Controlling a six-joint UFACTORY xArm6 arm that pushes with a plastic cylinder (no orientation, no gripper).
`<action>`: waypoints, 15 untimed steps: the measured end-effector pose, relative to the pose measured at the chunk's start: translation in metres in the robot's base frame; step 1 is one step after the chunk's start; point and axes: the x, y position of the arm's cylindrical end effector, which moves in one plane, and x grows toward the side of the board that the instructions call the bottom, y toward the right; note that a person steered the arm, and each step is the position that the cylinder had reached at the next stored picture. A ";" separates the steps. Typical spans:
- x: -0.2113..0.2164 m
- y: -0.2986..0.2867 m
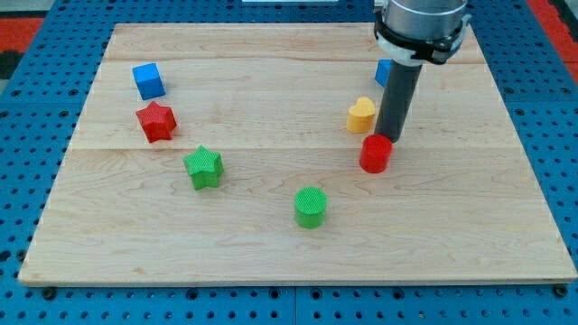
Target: Push blue triangle closer to the yellow heart
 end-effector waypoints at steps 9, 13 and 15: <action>-0.150 -0.011; -0.115 0.113; -0.093 0.075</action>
